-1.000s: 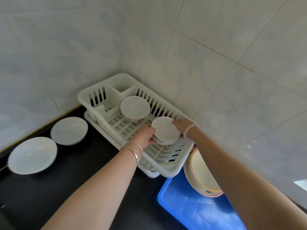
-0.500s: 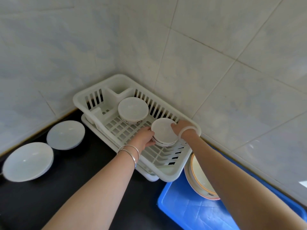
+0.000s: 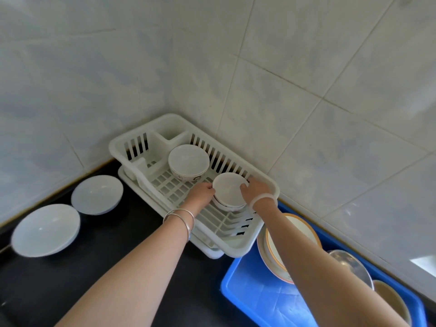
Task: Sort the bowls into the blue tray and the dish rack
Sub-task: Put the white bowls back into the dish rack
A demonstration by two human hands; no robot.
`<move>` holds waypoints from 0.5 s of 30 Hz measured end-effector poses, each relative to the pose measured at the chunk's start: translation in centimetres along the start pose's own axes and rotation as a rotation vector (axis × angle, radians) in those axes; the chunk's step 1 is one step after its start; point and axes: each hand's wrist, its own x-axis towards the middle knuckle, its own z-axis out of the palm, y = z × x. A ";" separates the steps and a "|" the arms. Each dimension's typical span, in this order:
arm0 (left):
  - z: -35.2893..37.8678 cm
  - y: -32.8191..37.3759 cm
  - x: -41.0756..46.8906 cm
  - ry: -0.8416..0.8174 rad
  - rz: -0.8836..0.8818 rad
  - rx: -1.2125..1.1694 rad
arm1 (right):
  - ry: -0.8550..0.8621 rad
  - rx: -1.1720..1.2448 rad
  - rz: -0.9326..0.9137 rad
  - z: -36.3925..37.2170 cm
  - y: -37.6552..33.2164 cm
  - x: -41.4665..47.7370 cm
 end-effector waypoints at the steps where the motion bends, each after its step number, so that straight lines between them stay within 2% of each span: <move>1: -0.3 0.0 -0.4 0.002 0.004 -0.005 | 0.002 0.025 -0.013 -0.3 -0.1 -0.5; 5: -2.2 -0.3 -2.4 0.052 0.071 -0.005 | -0.008 0.267 -0.059 -1.0 -1.8 -2.9; 10: -6.5 -2.9 -6.4 0.284 0.179 -0.023 | 0.007 0.406 -0.209 0.6 -6.7 -7.2; 15: -11.2 -8.4 -10.4 0.603 0.149 0.027 | -0.092 0.496 -0.355 4.6 -13.4 -10.6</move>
